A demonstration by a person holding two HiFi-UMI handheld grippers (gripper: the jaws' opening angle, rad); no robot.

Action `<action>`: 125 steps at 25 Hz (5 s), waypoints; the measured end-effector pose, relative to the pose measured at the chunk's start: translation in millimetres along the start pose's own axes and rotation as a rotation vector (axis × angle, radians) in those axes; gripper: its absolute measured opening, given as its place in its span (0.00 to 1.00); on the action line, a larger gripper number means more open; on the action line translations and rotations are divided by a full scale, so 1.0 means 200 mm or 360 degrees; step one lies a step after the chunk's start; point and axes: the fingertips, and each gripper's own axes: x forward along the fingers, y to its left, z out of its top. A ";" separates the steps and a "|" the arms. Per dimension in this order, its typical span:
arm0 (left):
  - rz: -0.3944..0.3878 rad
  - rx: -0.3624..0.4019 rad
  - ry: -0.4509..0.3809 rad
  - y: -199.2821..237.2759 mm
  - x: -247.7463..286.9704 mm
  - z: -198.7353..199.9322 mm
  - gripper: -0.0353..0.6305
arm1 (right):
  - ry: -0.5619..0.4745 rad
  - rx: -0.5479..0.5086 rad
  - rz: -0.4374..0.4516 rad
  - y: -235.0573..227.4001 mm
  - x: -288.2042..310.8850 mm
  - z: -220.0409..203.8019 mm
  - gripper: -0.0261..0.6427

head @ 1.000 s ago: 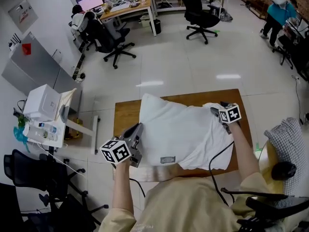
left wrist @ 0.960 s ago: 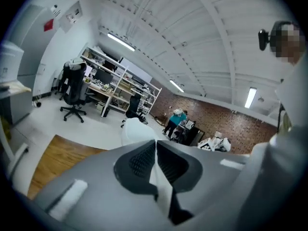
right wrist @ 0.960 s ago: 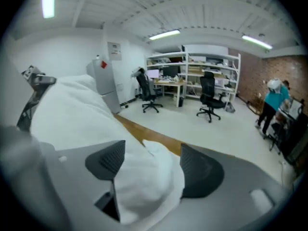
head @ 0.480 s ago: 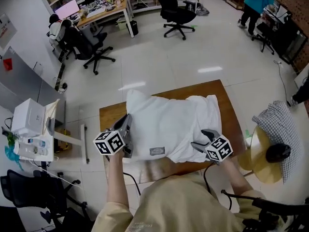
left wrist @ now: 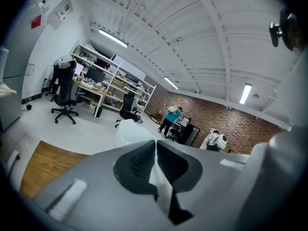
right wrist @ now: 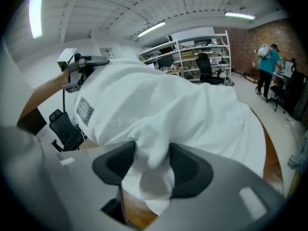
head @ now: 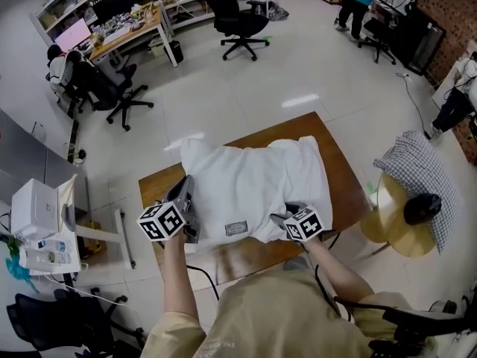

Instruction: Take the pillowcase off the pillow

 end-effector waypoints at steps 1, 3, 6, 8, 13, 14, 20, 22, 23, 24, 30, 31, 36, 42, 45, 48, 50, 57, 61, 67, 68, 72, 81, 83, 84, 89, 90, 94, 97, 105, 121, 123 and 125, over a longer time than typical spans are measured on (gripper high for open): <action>0.0019 -0.0006 -0.0001 0.01 -0.01 -0.01 0.06 | 0.0022 -0.0043 -0.0039 -0.03 0.01 -0.03 0.34; 0.0057 -0.0070 -0.0033 0.07 -0.05 -0.02 0.06 | 0.0047 -0.0096 -0.0068 -0.08 -0.02 -0.10 0.21; 0.0023 -0.0176 -0.0127 0.13 -0.14 0.04 0.06 | 0.0088 0.0040 -0.0096 -0.28 -0.19 -0.32 0.07; -0.0014 -0.0233 -0.0178 0.16 -0.17 0.07 0.06 | 0.0104 0.0187 -0.0240 -0.56 -0.36 -0.49 0.06; -0.0048 -0.0161 -0.0068 0.19 -0.16 -0.02 0.06 | 0.0198 0.0160 -0.0324 -0.83 -0.49 -0.55 0.07; -0.0030 -0.0111 -0.0033 0.18 -0.15 -0.04 0.06 | 0.0217 0.0109 -0.0284 -0.79 -0.48 -0.52 0.08; 0.0108 0.0322 0.0152 0.04 -0.13 -0.16 0.06 | 0.0039 -0.0072 -0.0079 -0.53 -0.63 -0.20 0.30; 0.0149 0.0375 0.0155 0.03 -0.13 -0.18 0.06 | 0.0028 -0.0151 -0.0022 -0.47 -0.68 -0.11 0.33; 0.0170 0.0384 0.0152 0.03 -0.12 -0.20 0.06 | 0.0026 -0.0198 0.0005 -0.45 -0.70 -0.07 0.35; 0.0189 0.0388 0.0153 0.03 -0.12 -0.21 0.06 | 0.0013 -0.0233 0.0034 -0.43 -0.73 -0.01 0.36; 0.0246 0.0355 0.0163 0.11 -0.11 -0.29 0.06 | -0.0209 -0.0181 0.0178 -0.46 -0.73 0.39 0.33; 0.0251 0.0350 0.0163 0.10 -0.10 -0.30 0.06 | -0.0213 -0.0181 0.0168 -0.51 -0.66 0.43 0.33; 0.0252 0.0371 0.0145 -0.04 -0.04 -0.36 0.06 | -0.0128 -0.0159 0.0117 -0.83 -0.16 0.53 0.33; 0.0226 0.0435 0.0084 -0.25 0.08 -0.42 0.06 | 0.0160 0.0001 0.0167 -1.24 0.36 0.34 0.35; 0.0261 0.0354 0.0091 -0.25 0.16 -0.48 0.06 | 0.0272 0.0016 0.0143 -1.44 0.48 0.20 0.18; 0.0251 0.0071 0.0031 -0.15 0.20 -0.51 0.06 | 0.0108 0.0239 0.0188 -1.59 0.43 0.28 0.11; 0.0219 -0.0089 -0.0044 -0.10 0.21 -0.53 0.06 | 0.0029 0.0424 0.0201 -1.75 0.34 0.29 0.11; 0.0186 -0.0164 -0.0086 0.00 0.12 -0.55 0.06 | 0.0127 0.0567 -0.0120 -2.19 0.15 0.02 0.08; 0.0177 -0.0043 -0.0005 -0.06 0.17 -0.49 0.06 | 0.0046 0.0379 -0.0263 -2.06 0.15 0.11 0.24; 0.0222 0.0126 0.0069 -0.03 0.15 -0.35 0.06 | -0.0134 0.0011 -0.0129 -1.44 -0.19 0.35 0.48; 0.0217 0.0123 0.0068 -0.01 0.13 -0.33 0.06 | -0.0140 0.0007 -0.0102 -1.32 -0.25 0.33 0.48; 0.0167 0.0069 0.0039 0.08 0.05 -0.24 0.06 | -0.0136 0.0098 -0.0102 -0.87 -0.39 0.12 0.48; 0.0012 0.0025 0.0042 0.11 -0.04 -0.03 0.06 | -0.0086 0.0519 -0.0178 -0.33 -0.26 -0.25 0.58; 0.0018 0.0014 0.0051 0.11 -0.06 0.01 0.06 | -0.0077 0.0511 -0.0267 -0.34 -0.21 -0.25 0.54; 0.0041 0.0005 0.0054 0.12 -0.07 0.01 0.06 | -0.0055 0.0479 -0.0319 -0.37 -0.20 -0.27 0.47; 0.0166 -0.0080 0.0025 0.20 -0.12 0.04 0.06 | -0.0025 0.0390 -0.0278 -0.45 -0.31 -0.38 0.12; 0.0173 -0.0105 0.0009 0.19 -0.14 0.03 0.06 | 0.0005 0.0363 -0.0267 -0.48 -0.35 -0.46 0.11; 0.0149 -0.0155 -0.0040 0.18 -0.22 -0.08 0.06 | 0.0109 0.0438 -0.0423 -0.81 -0.56 -0.82 0.08; 0.0139 -0.0140 -0.0066 0.21 -0.28 -0.09 0.06 | 0.0204 0.0472 -0.0607 -1.12 -0.63 -0.96 0.08; 0.0284 0.0067 0.0072 0.24 -0.21 -0.16 0.06 | -0.0014 0.0368 -0.0399 -0.97 -0.74 -0.57 0.47; 0.0444 0.0348 0.0201 0.01 0.05 -0.40 0.06 | -0.0041 -0.0031 -0.0023 -1.30 -0.15 0.27 0.46; 0.0498 0.0397 0.0226 0.00 0.09 -0.47 0.06 | 0.0008 -0.0053 -0.0008 -1.42 0.00 0.27 0.46; 0.0544 0.0429 0.0244 0.00 0.14 -0.52 0.06 | 0.0056 -0.0084 -0.0011 -1.56 0.13 0.30 0.46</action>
